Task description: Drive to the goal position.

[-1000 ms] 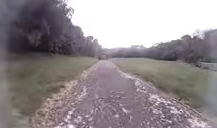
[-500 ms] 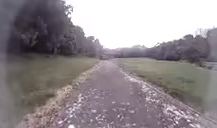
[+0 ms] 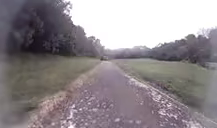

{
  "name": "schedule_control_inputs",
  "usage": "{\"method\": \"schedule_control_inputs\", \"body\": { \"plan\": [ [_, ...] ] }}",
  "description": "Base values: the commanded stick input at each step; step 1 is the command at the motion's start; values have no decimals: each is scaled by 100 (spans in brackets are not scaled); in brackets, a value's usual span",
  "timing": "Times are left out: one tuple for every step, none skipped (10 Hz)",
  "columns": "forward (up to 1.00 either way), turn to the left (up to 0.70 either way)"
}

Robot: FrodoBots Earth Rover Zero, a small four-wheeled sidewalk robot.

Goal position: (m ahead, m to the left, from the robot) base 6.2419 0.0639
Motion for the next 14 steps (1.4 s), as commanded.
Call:
{"method": "schedule_control_inputs", "body": {
  "plan": [
    [85,0],
    [85,0],
    [85,0],
    [85,0],
    [85,0],
    [85,-10],
    [85,-28],
    [85,-32],
    [85,-26],
    [85,-4],
    [85,0],
    [85,0],
    [85,0],
    [85,0]
  ]
}}
